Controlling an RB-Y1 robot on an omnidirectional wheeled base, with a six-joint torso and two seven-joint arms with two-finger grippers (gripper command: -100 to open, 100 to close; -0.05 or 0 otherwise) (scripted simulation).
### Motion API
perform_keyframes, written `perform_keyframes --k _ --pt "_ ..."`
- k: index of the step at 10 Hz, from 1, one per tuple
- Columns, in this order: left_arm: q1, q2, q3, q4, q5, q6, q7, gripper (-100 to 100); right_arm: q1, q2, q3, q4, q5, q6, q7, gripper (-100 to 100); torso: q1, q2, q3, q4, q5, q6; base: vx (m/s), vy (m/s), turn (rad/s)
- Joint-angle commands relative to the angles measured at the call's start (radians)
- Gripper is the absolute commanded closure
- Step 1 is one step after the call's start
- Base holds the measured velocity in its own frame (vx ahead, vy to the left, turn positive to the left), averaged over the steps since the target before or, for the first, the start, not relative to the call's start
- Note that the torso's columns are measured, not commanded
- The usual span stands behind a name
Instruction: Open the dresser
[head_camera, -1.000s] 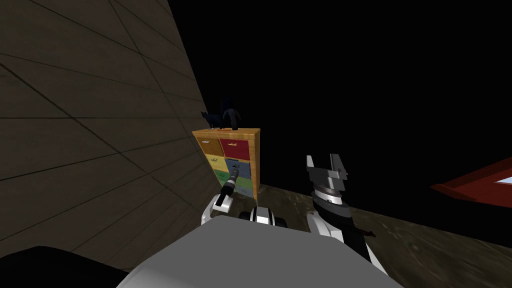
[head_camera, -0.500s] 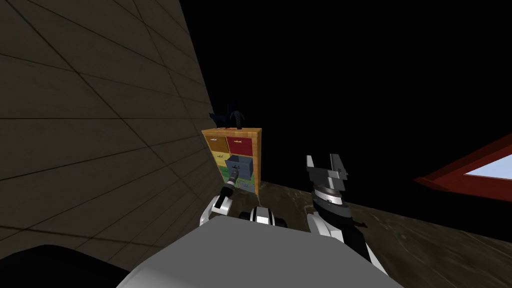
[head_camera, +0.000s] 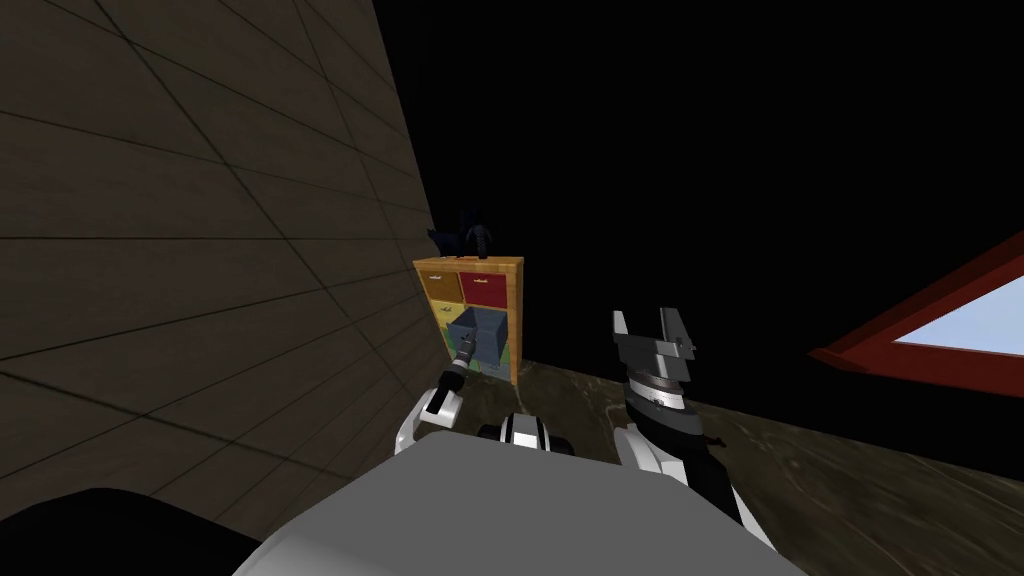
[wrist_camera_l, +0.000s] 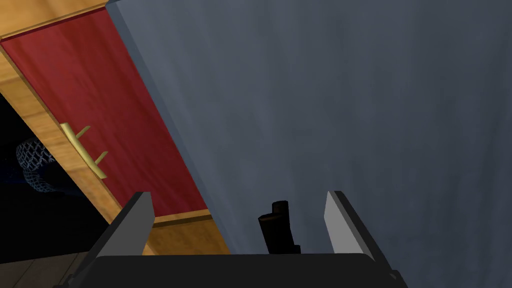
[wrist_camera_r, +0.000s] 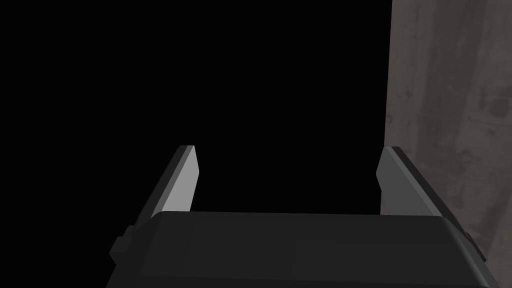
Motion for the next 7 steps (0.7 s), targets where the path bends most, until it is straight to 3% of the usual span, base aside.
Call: perform_keyframes --k 1,5,6,7 --pt "-0.004 0.018 0.002 -0.061 0.005 0.06 0.014 -100 0.0 0.0 0.0 0.0 0.0 0.0 0.0 0 0.0 0.003 0.002 0.0 0.0 0.0 0.004 -0.005 -0.011" --pt "-0.005 0.039 0.003 -0.144 0.011 0.144 0.032 -100 0.0 0.0 0.0 0.0 0.0 0.0 0.0 0 -0.001 0.01 0.006 0.004 -0.001 -0.001 -0.015 -0.004 -0.013" --pt "0.001 0.035 0.0 -0.128 0.011 0.137 0.03 -100 0.0 0.0 0.0 0.0 0.0 0.0 0.0 0 -0.002 0.012 0.007 0.006 -0.003 -0.002 0.0 0.0 0.0" --pt "0.003 0.036 -0.001 -0.129 0.011 0.143 0.031 0 0.0 0.0 0.0 0.0 0.0 0.0 0.0 0 -0.002 0.012 0.007 0.005 -0.002 -0.002 0.0 0.0 0.0"
